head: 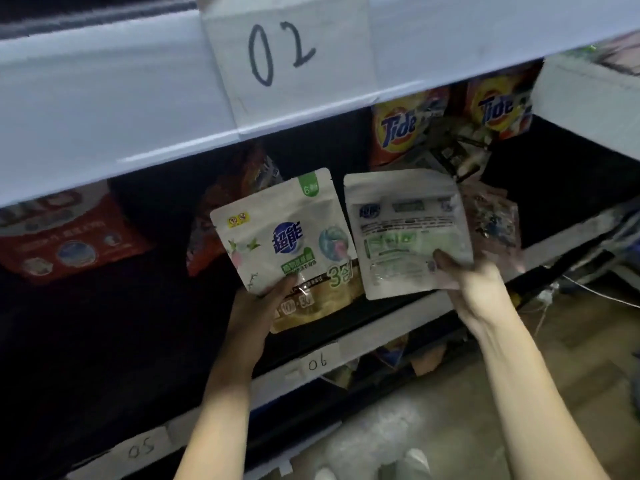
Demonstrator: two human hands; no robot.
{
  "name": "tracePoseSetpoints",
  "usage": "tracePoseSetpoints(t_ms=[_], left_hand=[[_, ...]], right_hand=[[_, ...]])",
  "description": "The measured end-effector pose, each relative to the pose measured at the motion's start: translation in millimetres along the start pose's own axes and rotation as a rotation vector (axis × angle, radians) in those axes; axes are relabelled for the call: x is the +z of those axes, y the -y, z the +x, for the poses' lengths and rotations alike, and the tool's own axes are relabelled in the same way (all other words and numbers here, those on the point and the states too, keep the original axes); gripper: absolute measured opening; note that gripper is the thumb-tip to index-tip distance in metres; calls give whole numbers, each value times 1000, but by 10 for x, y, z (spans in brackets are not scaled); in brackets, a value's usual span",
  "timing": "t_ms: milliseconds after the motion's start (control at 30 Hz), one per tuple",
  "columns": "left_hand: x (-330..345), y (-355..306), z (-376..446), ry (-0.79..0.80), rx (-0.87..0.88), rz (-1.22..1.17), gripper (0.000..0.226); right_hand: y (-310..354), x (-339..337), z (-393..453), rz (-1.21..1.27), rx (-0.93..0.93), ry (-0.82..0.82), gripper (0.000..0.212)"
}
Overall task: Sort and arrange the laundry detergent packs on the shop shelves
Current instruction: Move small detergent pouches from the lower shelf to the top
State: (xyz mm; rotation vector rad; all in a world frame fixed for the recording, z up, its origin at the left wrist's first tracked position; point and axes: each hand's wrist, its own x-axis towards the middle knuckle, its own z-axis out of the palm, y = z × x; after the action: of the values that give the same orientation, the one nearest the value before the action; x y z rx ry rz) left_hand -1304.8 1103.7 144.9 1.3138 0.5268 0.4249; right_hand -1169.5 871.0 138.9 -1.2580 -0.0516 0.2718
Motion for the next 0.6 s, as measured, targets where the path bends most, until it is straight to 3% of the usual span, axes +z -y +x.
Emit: tracePoseSetpoints(t_ms=[133, 233, 333, 467, 600], left_hand=[[465, 3, -62, 187, 17, -15, 26], [911, -28, -207, 315, 34, 14, 28], [1354, -103, -396, 386, 53, 84, 19], [1981, -386, -781, 537, 91, 39, 19], [2590, -718, -1076, 564, 162, 40, 15]], right_hand=[[238, -483, -374, -12, -119, -157, 62], [466, -932, -625, -15, -196, -253, 45], [718, -1387, -813, -19, -294, -314, 40], [1139, -1936, -915, 23, -421, -311, 34], [1704, -2439, -811, 21, -522, -248, 36]])
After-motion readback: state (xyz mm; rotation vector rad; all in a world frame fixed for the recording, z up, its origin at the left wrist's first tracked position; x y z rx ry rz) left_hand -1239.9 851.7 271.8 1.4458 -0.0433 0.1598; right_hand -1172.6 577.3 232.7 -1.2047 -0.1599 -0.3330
